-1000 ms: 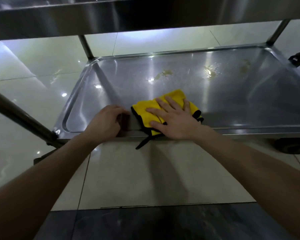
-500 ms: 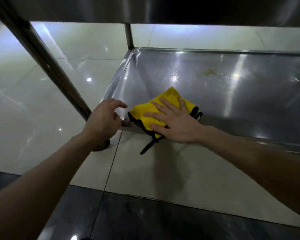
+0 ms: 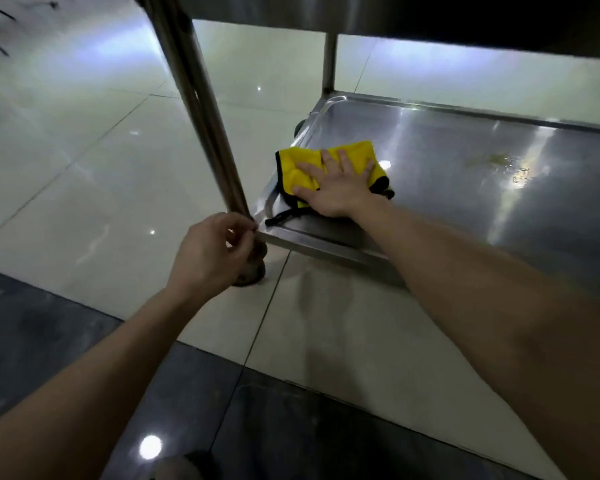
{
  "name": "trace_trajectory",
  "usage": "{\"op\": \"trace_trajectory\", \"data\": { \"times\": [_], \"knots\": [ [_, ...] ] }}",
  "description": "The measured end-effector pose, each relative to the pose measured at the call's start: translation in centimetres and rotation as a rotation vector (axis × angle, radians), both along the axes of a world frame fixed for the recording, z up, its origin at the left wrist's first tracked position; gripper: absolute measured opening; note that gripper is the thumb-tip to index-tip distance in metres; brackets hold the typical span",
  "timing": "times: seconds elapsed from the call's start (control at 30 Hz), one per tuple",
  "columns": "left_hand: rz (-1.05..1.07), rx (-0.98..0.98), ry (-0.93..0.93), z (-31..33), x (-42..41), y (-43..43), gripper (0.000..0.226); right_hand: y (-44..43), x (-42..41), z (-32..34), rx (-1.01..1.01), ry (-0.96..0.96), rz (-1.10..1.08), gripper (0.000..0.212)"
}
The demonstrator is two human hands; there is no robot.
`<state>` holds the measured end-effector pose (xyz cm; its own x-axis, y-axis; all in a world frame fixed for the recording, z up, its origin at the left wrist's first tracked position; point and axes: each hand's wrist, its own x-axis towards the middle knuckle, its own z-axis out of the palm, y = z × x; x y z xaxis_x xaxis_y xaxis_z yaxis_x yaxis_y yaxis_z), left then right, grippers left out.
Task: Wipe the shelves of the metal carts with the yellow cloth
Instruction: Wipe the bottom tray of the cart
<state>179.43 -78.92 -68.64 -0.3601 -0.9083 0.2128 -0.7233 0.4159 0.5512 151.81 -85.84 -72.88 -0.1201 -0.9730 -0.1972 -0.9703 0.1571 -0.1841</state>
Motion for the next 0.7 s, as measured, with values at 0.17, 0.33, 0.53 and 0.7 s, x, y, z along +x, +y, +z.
{"op": "trace_trajectory", "data": {
  "times": [0.17,0.33,0.53,0.7],
  "knots": [
    [0.033,0.016,-0.053,0.0,1.7,-0.3,0.014,5.3,1.8,-0.3,-0.075,-0.007,0.266,0.068],
    [-0.06,0.052,-0.159,1.7,1.9,-0.6,0.016,11.9,1.8,0.7,-0.159,0.007,0.441,0.066],
    [-0.296,0.163,-0.527,8.0,3.4,-0.9,0.02,16.2,2.7,4.8,-0.075,-0.091,0.464,0.057],
    [-0.432,0.295,-0.82,12.0,6.2,-1.7,0.034,17.5,5.8,8.5,-0.159,-0.334,0.399,0.048]
  ]
}}
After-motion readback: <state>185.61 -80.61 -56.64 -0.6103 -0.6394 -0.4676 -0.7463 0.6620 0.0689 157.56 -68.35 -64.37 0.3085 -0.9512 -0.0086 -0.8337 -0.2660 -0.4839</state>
